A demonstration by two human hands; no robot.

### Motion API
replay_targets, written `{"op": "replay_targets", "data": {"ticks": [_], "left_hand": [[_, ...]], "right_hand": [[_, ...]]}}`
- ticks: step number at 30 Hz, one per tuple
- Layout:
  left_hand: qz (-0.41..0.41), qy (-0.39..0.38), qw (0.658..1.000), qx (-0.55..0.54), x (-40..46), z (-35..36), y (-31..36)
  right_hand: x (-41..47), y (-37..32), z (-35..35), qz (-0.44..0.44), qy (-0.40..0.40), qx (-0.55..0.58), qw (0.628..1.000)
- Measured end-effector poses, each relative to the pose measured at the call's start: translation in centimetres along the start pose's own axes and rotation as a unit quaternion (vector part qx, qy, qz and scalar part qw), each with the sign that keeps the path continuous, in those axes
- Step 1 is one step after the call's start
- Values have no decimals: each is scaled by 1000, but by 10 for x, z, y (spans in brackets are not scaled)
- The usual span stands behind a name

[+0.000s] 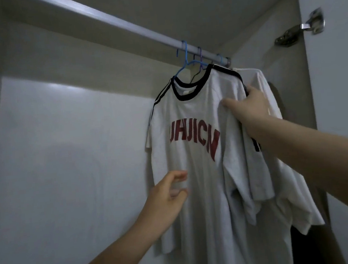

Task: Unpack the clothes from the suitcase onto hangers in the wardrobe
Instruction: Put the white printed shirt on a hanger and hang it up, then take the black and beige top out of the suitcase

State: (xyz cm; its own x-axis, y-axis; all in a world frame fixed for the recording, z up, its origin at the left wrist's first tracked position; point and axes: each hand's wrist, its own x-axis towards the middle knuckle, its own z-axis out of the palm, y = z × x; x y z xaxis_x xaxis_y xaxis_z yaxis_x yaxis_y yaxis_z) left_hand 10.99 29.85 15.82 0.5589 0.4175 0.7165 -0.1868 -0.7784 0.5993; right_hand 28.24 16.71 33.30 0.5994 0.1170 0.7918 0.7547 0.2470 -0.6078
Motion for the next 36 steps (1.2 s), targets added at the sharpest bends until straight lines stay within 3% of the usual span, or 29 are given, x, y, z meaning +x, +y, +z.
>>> {"op": "replay_targets", "data": {"ticks": [6, 15, 23, 30, 33, 36], "left_hand": [[-45, -97, 994, -39, -34, 30, -35], [-87, -218, 970, -66, -84, 95, -56], [-59, -344, 933, -93, -131, 169, -51], [-54, -454, 871, -180, -194, 267, -6], [-38, -522, 827, -204, -226, 310, 22], [-7, -608, 763, -218, -263, 348, 53]], "right_hand": [[-78, 91, -7, 138, -65, 9, 988], [-197, 164, -58, 282, -38, 67, 956], [-336, 182, -155, 417, 16, 187, 889], [-466, 194, -271, 499, 117, 143, 847], [-507, 192, -329, 515, 185, 141, 825], [-540, 180, -388, 521, 259, 117, 805]]}}
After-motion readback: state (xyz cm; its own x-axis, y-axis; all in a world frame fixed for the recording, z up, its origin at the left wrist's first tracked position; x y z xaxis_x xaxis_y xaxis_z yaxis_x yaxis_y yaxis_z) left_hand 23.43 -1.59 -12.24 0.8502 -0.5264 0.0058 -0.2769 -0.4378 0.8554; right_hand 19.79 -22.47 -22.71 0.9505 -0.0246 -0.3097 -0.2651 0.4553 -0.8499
